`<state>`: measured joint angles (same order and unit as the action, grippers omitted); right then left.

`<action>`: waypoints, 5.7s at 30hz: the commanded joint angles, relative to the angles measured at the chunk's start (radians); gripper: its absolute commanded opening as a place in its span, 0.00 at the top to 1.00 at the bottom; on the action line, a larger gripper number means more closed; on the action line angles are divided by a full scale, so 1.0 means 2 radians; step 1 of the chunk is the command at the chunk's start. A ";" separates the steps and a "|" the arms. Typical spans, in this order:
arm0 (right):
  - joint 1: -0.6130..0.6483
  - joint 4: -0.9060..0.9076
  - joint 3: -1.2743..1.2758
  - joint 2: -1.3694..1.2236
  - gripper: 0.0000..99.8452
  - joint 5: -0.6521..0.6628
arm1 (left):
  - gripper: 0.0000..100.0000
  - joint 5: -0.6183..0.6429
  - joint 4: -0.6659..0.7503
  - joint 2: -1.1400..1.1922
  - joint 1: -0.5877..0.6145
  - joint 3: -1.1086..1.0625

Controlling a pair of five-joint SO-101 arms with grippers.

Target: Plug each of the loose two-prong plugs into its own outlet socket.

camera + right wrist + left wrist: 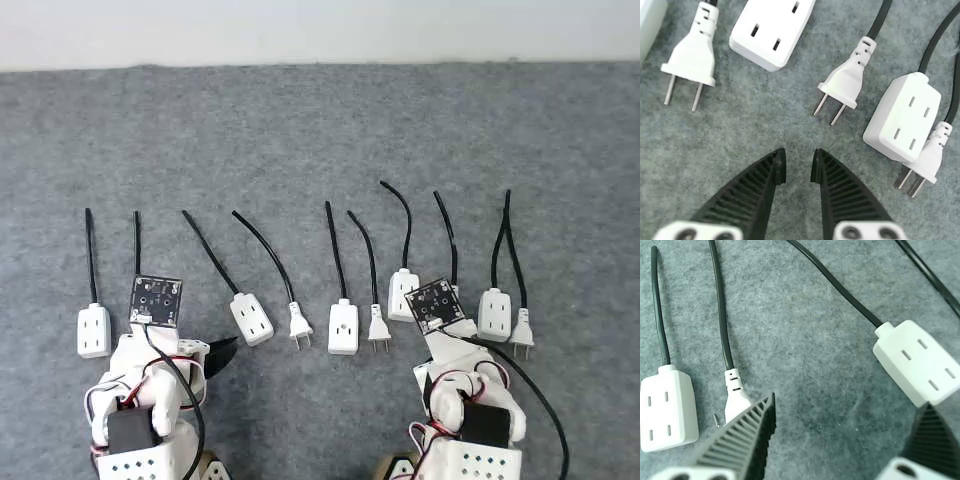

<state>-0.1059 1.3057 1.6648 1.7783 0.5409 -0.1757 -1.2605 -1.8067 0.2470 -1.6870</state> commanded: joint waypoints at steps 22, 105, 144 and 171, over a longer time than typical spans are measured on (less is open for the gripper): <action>0.004 0.003 0.011 0.003 0.91 0.008 | 0.59 0.005 -0.002 -0.005 0.002 0.003; -0.060 0.109 -0.569 -0.078 0.85 -0.003 | 0.59 -0.095 -0.140 0.295 -0.059 0.680; 0.290 0.244 -0.782 -0.734 0.67 -0.257 | 0.59 0.074 -0.115 0.821 -0.053 0.774; 0.276 0.127 -0.585 -0.734 0.67 -0.252 | 0.59 0.071 -0.048 0.825 -0.083 0.708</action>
<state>0.4618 1.6172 0.4971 0.3130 0.0391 -0.0422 -1.3786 -0.1527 0.0859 -0.2800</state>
